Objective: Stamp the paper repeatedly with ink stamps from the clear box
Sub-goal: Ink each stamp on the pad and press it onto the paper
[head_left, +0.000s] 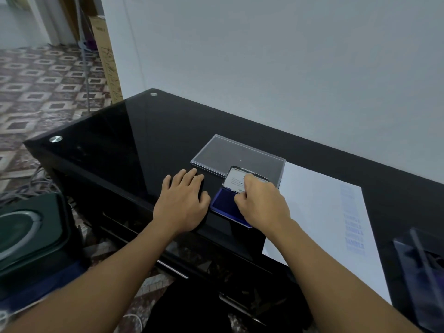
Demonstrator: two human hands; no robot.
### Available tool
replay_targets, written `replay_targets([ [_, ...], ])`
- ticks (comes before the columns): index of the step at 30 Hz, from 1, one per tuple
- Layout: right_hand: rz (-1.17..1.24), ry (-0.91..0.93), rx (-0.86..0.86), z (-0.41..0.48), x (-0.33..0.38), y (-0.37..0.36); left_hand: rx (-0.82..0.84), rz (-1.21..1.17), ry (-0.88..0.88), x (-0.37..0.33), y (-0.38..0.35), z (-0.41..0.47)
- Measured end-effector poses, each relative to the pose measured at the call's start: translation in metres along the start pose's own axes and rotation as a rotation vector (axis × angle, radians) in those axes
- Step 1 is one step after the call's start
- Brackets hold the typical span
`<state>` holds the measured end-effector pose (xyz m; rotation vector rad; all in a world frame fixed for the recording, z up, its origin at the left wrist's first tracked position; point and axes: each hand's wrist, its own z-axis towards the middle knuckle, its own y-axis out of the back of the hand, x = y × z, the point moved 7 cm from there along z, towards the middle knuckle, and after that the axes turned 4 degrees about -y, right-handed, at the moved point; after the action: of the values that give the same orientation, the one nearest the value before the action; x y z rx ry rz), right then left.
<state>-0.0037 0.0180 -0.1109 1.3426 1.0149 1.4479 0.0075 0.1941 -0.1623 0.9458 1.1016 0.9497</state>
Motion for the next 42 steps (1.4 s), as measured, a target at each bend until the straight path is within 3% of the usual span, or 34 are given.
replay_targets([
  [35,-0.026,0.02,0.057,-0.008,0.003,0.004,0.045,-0.009,0.005,0.0,-0.001,-0.001],
  [42,-0.061,0.068,-0.072,-0.019,-0.011,0.031,0.076,-0.188,0.049,0.002,0.007,0.002],
])
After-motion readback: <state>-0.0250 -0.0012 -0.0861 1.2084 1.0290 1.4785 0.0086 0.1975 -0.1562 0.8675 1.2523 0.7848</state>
